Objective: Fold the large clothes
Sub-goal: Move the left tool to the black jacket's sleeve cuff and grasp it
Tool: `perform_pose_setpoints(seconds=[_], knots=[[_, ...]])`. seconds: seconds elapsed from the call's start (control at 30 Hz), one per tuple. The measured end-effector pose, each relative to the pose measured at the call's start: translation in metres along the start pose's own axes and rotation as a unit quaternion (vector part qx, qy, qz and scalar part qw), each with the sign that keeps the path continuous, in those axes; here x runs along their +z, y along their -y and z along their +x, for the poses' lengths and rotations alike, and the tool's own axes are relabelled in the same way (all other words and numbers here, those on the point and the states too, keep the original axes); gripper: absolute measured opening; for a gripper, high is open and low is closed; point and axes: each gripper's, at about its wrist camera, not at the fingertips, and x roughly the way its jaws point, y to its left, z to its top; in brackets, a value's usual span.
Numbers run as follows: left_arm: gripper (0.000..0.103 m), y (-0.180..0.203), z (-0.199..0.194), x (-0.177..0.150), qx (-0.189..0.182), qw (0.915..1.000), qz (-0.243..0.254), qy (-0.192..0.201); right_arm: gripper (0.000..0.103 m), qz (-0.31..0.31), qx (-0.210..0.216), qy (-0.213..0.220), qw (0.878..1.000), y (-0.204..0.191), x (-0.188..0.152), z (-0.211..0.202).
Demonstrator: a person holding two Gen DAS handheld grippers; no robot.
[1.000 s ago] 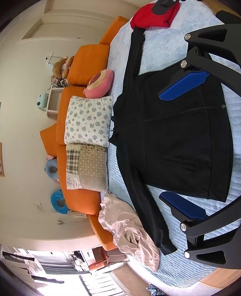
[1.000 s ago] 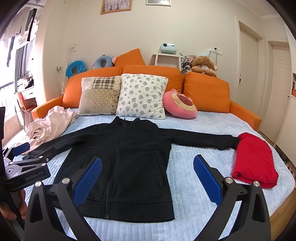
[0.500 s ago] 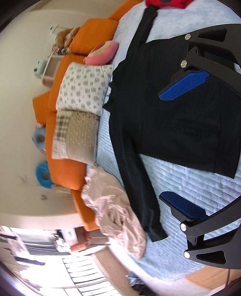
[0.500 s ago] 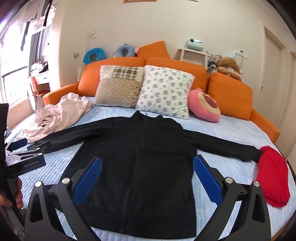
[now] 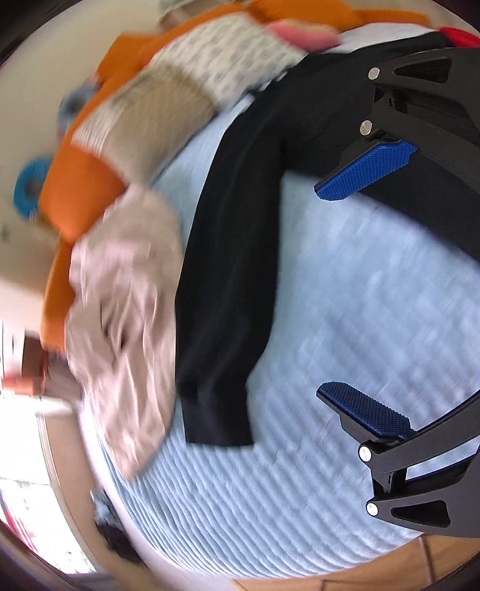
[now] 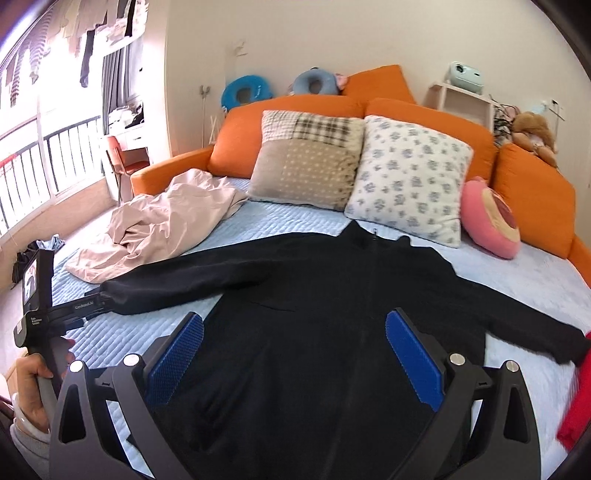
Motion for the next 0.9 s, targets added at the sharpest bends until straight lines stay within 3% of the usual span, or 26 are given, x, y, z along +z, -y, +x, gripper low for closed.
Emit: perform_pose_setpoints(seconds=[0.1,0.27,0.37,0.53,0.6,0.9], knots=[[0.100,-0.033,0.022,0.021,-0.005,0.9978,-0.065,-0.012,0.098,-0.011,0.003,-0.004,1.000,-0.016,0.010,0.029],[0.100,-0.066,0.056,0.049,-0.067,0.9834,-0.162,-0.046,0.098,-0.034,0.020,-0.030,0.999,-0.052,0.025,0.086],[0.100,-0.076,0.070,0.059,-0.076,0.9762,-0.195,-0.058,0.098,-0.049,0.029,-0.036,0.998,-0.071,0.026,0.106],[0.100,-0.101,0.091,0.056,-0.061,0.9678,-0.234,-0.071,0.098,-0.058,0.047,-0.045,0.996,-0.089,0.024,0.126],[0.100,-0.113,0.102,0.052,-0.074,0.9607,-0.256,-0.077,0.098,-0.058,0.047,-0.044,0.996,-0.092,0.023,0.130],[0.100,-0.117,0.113,0.064,-0.109,0.9482,-0.290,-0.071,0.098,-0.058,0.059,-0.054,0.995,-0.105,0.017,0.145]])
